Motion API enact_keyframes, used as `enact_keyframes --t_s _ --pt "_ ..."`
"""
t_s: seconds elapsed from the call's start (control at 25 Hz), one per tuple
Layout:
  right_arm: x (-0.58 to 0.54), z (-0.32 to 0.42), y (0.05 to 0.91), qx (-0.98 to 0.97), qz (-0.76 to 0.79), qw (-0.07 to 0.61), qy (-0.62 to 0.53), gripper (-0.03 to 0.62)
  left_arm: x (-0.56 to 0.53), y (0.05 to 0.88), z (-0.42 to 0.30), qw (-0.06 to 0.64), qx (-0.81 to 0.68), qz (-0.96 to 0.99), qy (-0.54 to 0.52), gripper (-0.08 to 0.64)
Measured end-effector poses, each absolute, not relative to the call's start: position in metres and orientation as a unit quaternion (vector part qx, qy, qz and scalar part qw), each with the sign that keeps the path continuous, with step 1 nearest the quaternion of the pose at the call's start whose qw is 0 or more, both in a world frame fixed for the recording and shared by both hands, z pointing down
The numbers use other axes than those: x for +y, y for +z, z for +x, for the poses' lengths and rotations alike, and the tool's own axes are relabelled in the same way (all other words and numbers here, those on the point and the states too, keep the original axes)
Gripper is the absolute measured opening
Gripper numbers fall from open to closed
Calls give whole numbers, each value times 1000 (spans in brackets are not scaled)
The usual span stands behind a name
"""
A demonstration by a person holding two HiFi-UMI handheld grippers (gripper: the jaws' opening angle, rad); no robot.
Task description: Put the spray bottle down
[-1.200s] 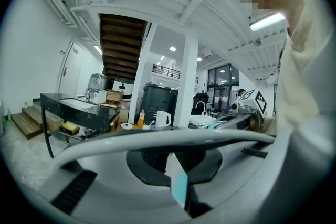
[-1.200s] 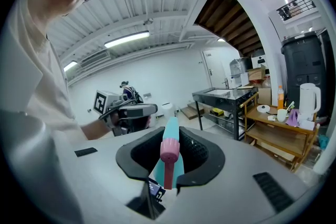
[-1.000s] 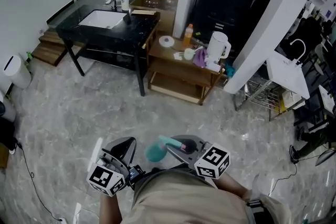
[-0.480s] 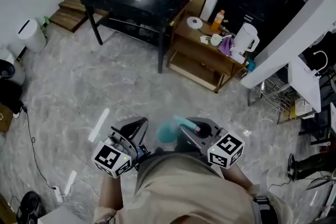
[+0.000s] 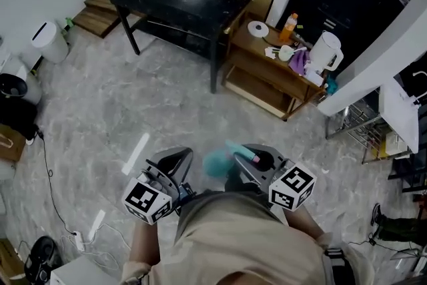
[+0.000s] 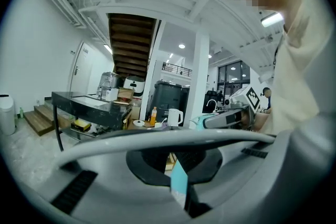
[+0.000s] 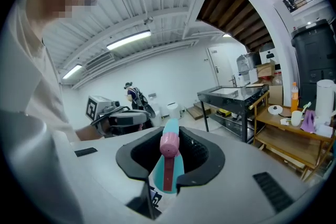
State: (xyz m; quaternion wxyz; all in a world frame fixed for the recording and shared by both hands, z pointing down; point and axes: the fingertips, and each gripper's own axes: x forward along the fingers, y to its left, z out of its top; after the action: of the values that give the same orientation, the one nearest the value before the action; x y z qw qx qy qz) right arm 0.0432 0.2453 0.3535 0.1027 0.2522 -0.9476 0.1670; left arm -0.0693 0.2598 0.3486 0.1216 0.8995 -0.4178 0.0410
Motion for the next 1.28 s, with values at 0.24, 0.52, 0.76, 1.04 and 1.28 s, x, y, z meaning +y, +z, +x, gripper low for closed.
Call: enact_keyframes --t_s 0.24,0.52,0.76,1.04,1.28 --pt "200 60 348 -951 244 86 171 94 216 340 -51 114 -426 896 51 9" --pt "156 82 354 -946 249 81 190 94 178 345 -36 125 -434 889 71 9" --pt "125 104 359 -947 239 83 199 94 147 344 -17 128 -446 883 77 9" --pt "96 125 362 -949 226 79 207 94 120 342 7 128 -453 878 86 9" --pt "69 149 361 -951 220 68 209 92 97 339 33 123 -455 876 101 9"
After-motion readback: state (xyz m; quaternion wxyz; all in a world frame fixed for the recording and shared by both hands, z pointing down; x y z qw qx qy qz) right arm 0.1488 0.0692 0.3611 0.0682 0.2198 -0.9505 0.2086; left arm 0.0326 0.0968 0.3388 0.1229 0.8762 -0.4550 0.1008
